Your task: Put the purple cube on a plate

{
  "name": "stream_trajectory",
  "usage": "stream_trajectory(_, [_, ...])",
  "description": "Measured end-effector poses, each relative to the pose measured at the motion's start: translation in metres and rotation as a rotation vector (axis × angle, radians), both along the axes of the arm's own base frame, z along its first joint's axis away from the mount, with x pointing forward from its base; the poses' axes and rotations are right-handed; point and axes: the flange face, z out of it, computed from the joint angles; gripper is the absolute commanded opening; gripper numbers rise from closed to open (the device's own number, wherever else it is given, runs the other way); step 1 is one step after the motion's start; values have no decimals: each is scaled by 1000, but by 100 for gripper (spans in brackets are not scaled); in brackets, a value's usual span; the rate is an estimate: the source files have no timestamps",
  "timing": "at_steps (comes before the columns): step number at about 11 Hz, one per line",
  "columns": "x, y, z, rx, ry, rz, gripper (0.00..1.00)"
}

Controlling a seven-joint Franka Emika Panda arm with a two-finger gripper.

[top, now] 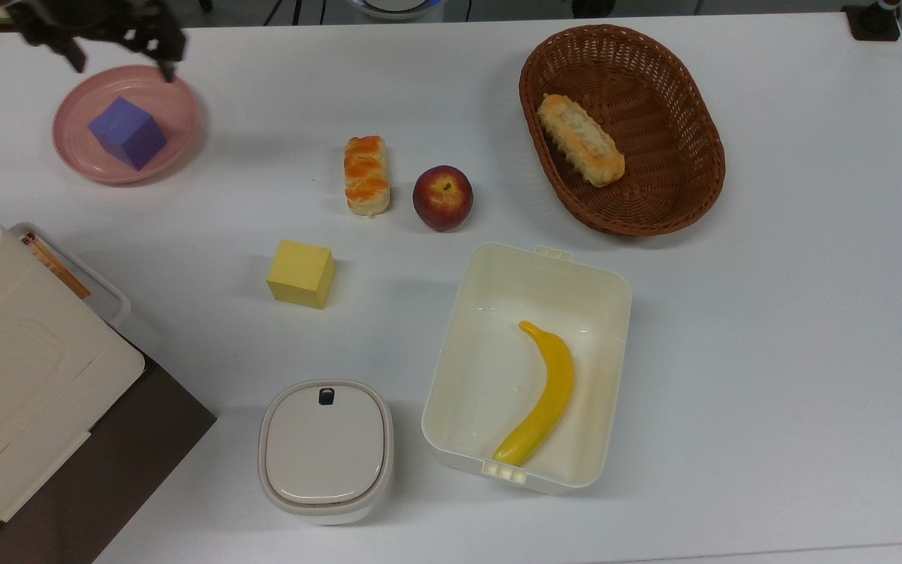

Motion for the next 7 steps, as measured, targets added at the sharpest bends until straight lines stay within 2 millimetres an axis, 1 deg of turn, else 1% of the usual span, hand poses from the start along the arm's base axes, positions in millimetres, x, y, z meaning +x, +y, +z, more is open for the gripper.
stream_trajectory(2, [6, 50, 22, 3, -32, 56, 100])
stream_trajectory(3, [12, 77, 26, 18, -48, 50, 100])
stream_trajectory(5, [20, 109, 24, 74, -59, 57, 100])
stream_trajectory(7, [26, 122, 26, 84, -97, 76, 100])
